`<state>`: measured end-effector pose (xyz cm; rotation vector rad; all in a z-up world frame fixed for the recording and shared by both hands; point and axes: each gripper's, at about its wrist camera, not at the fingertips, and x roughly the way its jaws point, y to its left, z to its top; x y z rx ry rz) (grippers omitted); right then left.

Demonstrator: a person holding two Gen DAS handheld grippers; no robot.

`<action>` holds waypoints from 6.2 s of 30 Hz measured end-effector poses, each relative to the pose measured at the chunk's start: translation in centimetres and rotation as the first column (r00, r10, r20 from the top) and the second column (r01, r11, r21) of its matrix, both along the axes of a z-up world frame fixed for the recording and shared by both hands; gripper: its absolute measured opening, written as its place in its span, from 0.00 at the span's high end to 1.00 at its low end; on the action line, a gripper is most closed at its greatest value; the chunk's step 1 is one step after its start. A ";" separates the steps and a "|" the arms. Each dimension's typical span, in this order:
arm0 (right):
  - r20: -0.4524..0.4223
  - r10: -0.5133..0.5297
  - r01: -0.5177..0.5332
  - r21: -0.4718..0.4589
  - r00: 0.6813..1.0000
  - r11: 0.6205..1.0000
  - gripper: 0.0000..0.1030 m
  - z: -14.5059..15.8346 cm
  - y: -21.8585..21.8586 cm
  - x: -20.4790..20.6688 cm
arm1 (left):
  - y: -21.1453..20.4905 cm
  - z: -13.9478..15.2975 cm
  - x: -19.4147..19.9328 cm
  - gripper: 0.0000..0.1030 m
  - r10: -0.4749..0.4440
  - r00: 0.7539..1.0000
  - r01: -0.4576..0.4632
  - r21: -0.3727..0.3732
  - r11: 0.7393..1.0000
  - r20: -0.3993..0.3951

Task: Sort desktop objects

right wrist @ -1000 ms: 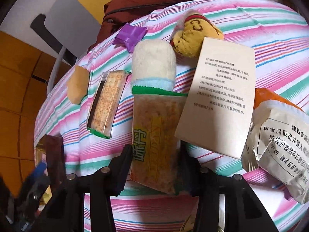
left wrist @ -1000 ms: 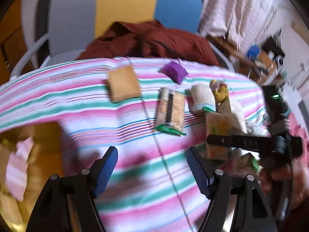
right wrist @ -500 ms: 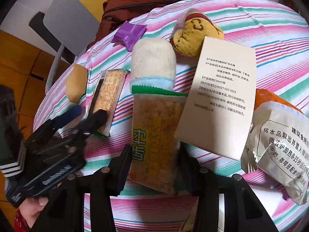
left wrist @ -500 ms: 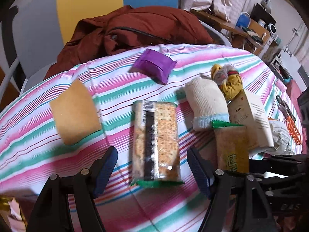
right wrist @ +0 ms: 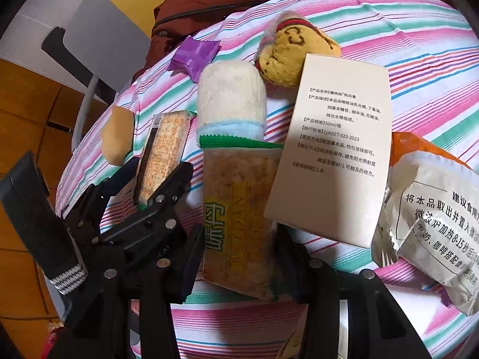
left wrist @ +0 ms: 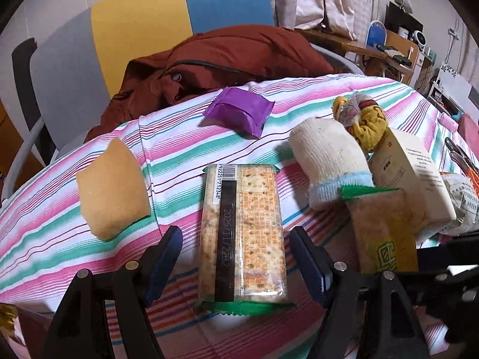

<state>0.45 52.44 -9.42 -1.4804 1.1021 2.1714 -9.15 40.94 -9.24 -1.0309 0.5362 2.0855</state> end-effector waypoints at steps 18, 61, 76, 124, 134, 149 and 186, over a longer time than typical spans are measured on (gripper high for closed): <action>0.009 0.064 -0.065 0.076 0.998 0.995 0.51 0.2 -0.9 -1.3 | -3.0 0.2 2.6 0.52 0.063 0.996 -0.059 0.051 0.997 -0.063; 0.110 0.429 -0.438 0.365 0.896 0.821 0.43 -0.2 -8.6 -6.1 | -13.6 0.3 7.2 0.52 0.250 0.968 -0.250 0.181 0.951 0.021; -0.209 0.370 -0.341 0.163 0.905 0.926 0.51 3.6 -6.7 -4.8 | -18.5 4.8 10.9 0.52 0.212 0.975 -0.219 0.358 0.908 0.057; -0.209 0.491 -0.463 0.169 0.846 0.870 0.21 5.9 -29.6 -15.3 | -40.7 3.1 3.2 0.45 0.575 0.772 -0.621 0.124 0.774 0.270; -0.216 0.448 -0.419 0.169 0.868 0.892 0.18 6.7 -26.3 -12.1 | -39.4 4.5 4.5 0.44 0.570 0.770 -0.629 0.186 0.755 0.288; -0.154 0.341 -0.305 0.218 0.927 0.927 0.14 8.1 -15.5 -1.7 | -32.0 6.7 8.3 0.44 0.383 0.889 -0.438 0.221 0.871 0.253; 0.112 0.186 -0.193 0.052 0.976 0.980 0.60 2.4 0.9 6.3 | -9.0 6.8 18.5 0.19 -0.434 0.887 0.398 0.217 0.891 0.159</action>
